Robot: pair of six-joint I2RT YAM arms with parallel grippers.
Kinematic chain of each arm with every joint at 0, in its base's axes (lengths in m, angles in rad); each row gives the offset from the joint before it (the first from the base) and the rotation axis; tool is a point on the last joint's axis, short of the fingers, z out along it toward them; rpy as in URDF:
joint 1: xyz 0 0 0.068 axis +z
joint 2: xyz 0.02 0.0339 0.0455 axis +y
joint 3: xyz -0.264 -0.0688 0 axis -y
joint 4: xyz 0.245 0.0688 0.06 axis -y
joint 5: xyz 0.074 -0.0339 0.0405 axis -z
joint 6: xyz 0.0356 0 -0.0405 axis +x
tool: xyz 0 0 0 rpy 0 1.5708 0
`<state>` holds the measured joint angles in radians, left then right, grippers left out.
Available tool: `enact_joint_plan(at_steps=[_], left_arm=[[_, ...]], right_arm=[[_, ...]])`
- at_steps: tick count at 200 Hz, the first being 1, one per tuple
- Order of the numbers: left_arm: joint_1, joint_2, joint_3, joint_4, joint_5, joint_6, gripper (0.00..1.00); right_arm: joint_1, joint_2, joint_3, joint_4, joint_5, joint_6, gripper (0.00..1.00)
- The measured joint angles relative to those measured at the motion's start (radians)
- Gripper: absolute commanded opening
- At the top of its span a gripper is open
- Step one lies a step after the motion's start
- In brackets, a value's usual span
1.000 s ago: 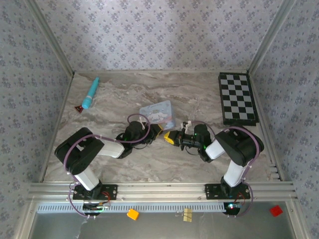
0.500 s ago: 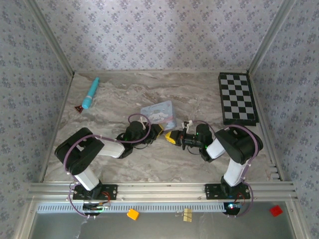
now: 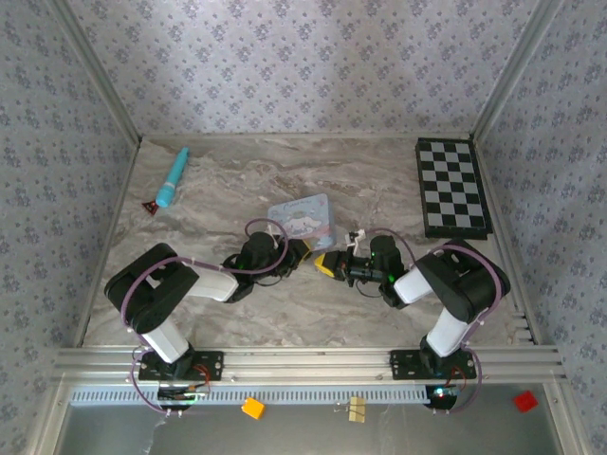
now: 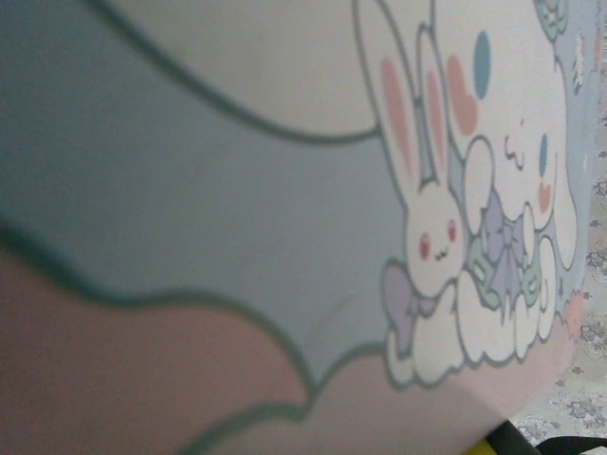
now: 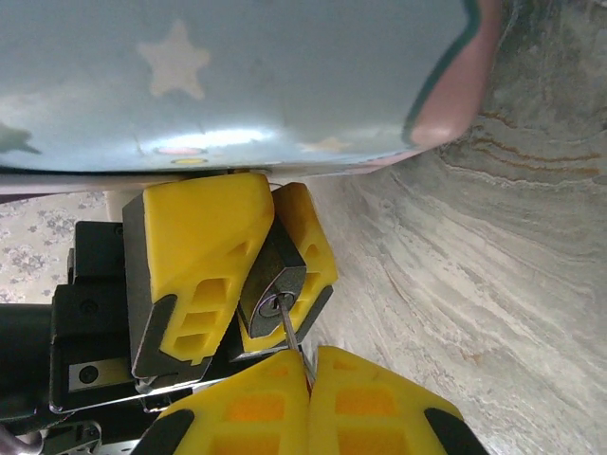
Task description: Unlock the padlock with the key
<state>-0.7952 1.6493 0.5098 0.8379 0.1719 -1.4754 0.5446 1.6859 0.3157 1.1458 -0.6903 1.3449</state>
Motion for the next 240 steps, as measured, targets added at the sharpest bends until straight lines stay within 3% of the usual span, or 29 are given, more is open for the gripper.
enact_joint_plan(at_steps=[65, 116, 240], left_arm=[[-0.009, -0.008, 0.000, -0.004, -0.016, -0.004, 0.00], [-0.012, -0.010, 0.000, 0.003, -0.060, -0.010, 0.00], [-0.024, -0.053, 0.003, 0.017, -0.092, -0.007, 0.00]], right_arm=[[0.011, -0.041, 0.002, -0.043, 0.023, -0.024, 0.00], [0.010, 0.051, 0.002, 0.117, 0.016, 0.100, 0.00], [-0.039, 0.068, 0.003, 0.217, -0.057, 0.185, 0.00]])
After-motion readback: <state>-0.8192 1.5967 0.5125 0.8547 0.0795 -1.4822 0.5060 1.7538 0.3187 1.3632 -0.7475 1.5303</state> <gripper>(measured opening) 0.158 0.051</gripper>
